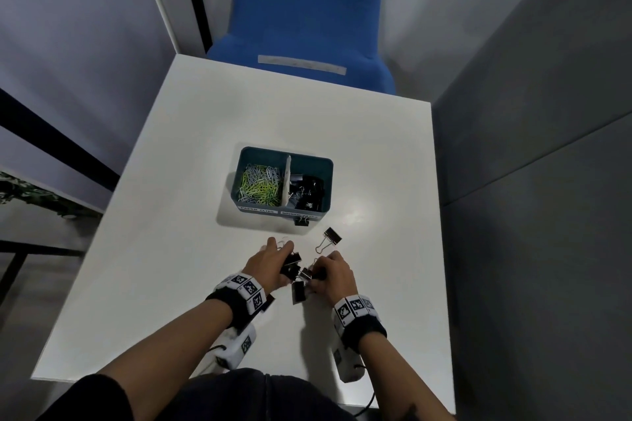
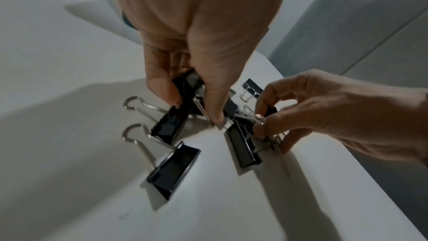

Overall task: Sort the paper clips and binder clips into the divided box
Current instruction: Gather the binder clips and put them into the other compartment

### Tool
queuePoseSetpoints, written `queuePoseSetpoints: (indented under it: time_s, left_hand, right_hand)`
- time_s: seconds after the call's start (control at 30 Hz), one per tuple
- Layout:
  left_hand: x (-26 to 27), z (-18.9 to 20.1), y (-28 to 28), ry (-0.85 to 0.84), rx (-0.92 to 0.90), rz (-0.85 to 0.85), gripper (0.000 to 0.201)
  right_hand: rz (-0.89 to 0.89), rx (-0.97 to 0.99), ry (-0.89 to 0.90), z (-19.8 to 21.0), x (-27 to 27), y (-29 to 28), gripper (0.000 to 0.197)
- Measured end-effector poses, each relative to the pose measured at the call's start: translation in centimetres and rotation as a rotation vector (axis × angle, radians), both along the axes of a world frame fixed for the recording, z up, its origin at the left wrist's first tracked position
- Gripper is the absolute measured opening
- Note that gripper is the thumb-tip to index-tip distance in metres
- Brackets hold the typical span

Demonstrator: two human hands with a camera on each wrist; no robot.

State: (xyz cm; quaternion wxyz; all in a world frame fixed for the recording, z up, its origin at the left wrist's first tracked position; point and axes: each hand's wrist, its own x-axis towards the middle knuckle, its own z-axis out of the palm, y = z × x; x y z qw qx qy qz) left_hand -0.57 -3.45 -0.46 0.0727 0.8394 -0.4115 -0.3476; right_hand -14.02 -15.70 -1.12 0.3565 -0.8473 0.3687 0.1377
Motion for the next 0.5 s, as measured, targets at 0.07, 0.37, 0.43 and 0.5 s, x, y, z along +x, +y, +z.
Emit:
queuePoseSetpoints:
  time_s: [0.07, 0.37, 0.43, 0.5]
  left_hand:
    - [0.2, -0.2, 0.1, -0.007, -0.016, 0.028, 0.036]
    - [1.0, 0.8, -0.1, 0.067, -0.13, 0.141, 0.013]
    - [1.2, 1.4, 0.1, 0.069, -0.148, 0.153, 0.014]
    - [1.3, 2.5, 0.1, 0.068, -0.192, 0.169, 0.017]
  right_hand:
    - [-0.062, -0.002, -0.037, 0.0, -0.4, 0.0, 0.016]
    - [-0.285, 0.011, -0.27, 4.6, 1.2, -2.4, 0.026]
    - [-0.272, 0.007, -0.357, 7.0, 3.2, -3.4, 0.028]
    - [-0.244, -0.034, -0.462, 9.1, 5.6, -4.5, 0.027]
